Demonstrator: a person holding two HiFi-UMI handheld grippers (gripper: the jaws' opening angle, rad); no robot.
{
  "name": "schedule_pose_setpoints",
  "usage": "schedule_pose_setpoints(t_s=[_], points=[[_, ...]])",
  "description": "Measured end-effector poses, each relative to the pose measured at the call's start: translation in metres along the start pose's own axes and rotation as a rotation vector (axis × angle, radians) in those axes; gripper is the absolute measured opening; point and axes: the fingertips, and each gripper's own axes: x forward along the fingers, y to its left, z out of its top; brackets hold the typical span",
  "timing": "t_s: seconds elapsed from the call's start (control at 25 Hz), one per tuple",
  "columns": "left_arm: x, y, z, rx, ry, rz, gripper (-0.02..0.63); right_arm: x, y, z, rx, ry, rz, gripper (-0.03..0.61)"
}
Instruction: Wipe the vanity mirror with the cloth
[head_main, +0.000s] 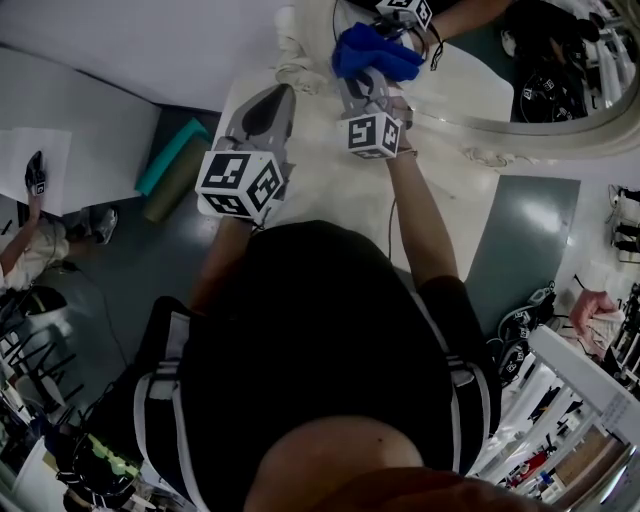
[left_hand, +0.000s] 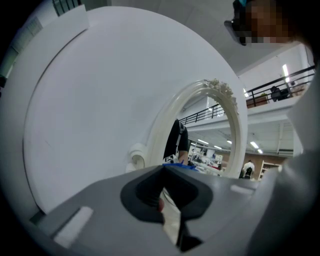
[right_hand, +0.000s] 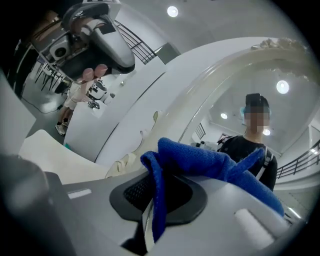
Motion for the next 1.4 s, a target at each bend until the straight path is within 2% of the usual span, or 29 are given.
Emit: schedule_pose_setpoints(t_s=[0.32,0.52,0.64,0.76,0.88,1.0,1.12,1.2,1.4], points=[[-0.006,0.000,0.017,-0.010,-0.001,-0.019,0.011,-0.007,0.017,-0.030,0.144,0.081,0.110,0.035],[-0.001,-0.006,0.006,-0.007,0.000,-0.029,0.011,-0.011,0.028,-0.049,0.187,0.134,0.240,0.037],[0.004,-0.012,0.001,-0.014,-0.003,-0.039,0.011,-0.019,0.027,-0.049,0.253,0.071,0.284,0.040],[0.005,-0.014,-0.003,-0.018,0.001,-0.042,0.011,-0.040,0.015,-0.032,0.434,-0.064,0.273,0.041],[0.004,-0.013,-0.001,-0.010,0.000,-0.041,0.011,-0.065,-0.012,-0.014,0.702,-0.210,0.199,0.043],[0.006,-0.016,0.004,-0.004,-0.010,-0.050,0.011,-0.096,-0.046,-0.005,1.031,-0.376,0.120,0.043],[0.005,-0.021,0.008,0.000,-0.017,-0.065,0.011,-0.136,-0.079,-0.003,1.300,-0.571,-0.014,0.043],[0.005,-0.025,0.011,0.003,-0.018,-0.081,0.011,-0.166,-0.101,-0.005,1.355,-0.671,-0.160,0.043],[0.013,-0.041,0.024,0.019,-0.029,-0.128,0.011,-0.242,-0.159,-0.029,1.273,-0.747,-0.583,0.043]])
